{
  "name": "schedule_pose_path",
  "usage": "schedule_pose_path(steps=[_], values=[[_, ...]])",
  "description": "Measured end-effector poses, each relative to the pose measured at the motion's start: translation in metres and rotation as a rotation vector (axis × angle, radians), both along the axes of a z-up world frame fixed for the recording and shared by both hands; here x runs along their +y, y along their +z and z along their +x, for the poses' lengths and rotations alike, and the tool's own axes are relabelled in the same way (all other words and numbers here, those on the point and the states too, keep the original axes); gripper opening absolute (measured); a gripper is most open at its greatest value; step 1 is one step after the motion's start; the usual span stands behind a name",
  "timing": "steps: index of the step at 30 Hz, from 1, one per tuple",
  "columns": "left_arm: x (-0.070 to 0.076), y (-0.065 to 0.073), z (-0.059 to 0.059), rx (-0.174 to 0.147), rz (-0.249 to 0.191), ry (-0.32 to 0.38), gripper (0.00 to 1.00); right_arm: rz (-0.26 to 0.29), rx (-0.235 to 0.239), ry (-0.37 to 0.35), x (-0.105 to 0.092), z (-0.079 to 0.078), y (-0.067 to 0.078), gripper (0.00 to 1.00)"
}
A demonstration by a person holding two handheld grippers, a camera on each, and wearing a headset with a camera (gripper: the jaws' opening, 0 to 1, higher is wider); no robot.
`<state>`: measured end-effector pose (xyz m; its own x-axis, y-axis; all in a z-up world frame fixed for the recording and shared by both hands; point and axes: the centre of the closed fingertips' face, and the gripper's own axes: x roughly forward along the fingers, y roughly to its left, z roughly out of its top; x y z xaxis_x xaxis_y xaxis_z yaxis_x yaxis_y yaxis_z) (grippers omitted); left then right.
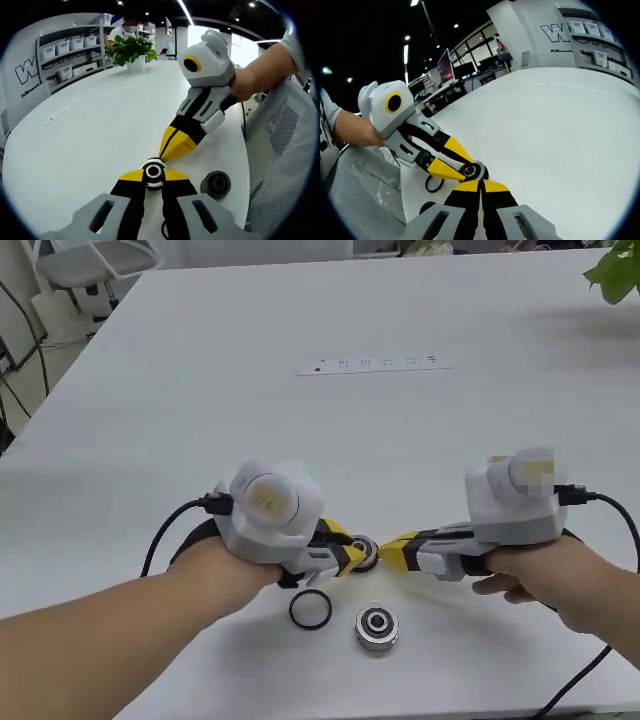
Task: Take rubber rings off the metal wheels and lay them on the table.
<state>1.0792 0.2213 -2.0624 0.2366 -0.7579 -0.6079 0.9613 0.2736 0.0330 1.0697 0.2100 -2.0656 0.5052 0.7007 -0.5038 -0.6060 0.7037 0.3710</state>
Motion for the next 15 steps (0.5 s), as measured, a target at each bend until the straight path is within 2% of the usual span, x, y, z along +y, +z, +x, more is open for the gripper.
schedule_pose_path(steps=[6,10,15], values=[[-0.0001,-0.0003,0.0003,-0.001,0.003,0.006,0.07,0.022,-0.007,-0.019,-0.0016,0.0048,0.0002,0.00],[-0.0006,-0.0005,0.0006,-0.004,0.006,0.006,0.07,0.004,-0.031,-0.003,-0.0007,0.0066,0.0011,0.00],[-0.0006,-0.0004,0.0005,-0.004,0.006,0.012,0.07,0.013,-0.032,-0.002,0.0004,0.0084,0.0023,0.00]])
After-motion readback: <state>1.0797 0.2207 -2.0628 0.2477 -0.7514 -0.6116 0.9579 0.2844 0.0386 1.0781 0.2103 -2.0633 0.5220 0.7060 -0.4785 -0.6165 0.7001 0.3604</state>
